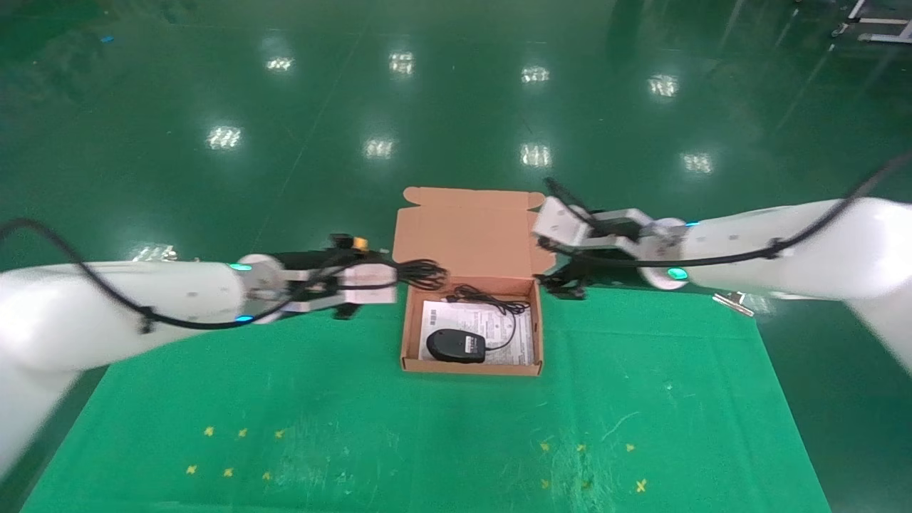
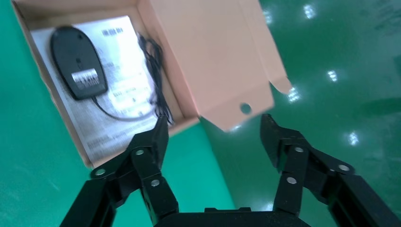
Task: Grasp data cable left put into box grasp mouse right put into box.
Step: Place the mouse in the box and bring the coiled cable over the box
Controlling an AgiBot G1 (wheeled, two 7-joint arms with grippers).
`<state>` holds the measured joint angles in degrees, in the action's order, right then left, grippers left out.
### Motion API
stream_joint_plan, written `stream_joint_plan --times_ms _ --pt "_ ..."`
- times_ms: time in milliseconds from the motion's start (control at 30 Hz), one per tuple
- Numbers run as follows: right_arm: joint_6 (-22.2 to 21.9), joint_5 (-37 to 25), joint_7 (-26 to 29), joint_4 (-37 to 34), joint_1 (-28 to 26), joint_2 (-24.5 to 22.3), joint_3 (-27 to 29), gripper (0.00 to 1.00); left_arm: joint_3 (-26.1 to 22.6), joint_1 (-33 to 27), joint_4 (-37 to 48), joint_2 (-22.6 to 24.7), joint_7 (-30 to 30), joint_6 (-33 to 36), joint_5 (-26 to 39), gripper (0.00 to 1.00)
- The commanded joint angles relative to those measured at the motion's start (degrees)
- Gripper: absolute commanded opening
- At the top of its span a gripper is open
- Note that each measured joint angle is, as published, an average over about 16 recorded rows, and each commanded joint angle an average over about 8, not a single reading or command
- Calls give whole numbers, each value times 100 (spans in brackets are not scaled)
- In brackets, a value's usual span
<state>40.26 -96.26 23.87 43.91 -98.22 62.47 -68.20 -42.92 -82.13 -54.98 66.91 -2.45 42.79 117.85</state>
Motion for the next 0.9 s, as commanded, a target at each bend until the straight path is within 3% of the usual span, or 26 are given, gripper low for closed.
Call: stream_joint_plan --times_ms 33,367,800,833,900 --pt "30 -70 116 217 -36 -209 -15 100 -32 28 148 185 156 -108 -90 0" --pt "125 -662 1111 1468 -121 -1174 -92 100 -107 138 1223 1002 1301 -789 -806 0" --pt "114 -1271 2116 2500 -20 -1849 -103 100 -952 93 1664 1148 1926 -1225 -1949 0" --pt "114 -1303 2159 2537 -14 -1865 -104 100 -1033 79 1681 1151 1926 -1253 -2026 5" --pt "116 -1355 2228 2599 -6 -1889 -107 100 -1170 55 1708 1157 1919 -1305 -2152 30"
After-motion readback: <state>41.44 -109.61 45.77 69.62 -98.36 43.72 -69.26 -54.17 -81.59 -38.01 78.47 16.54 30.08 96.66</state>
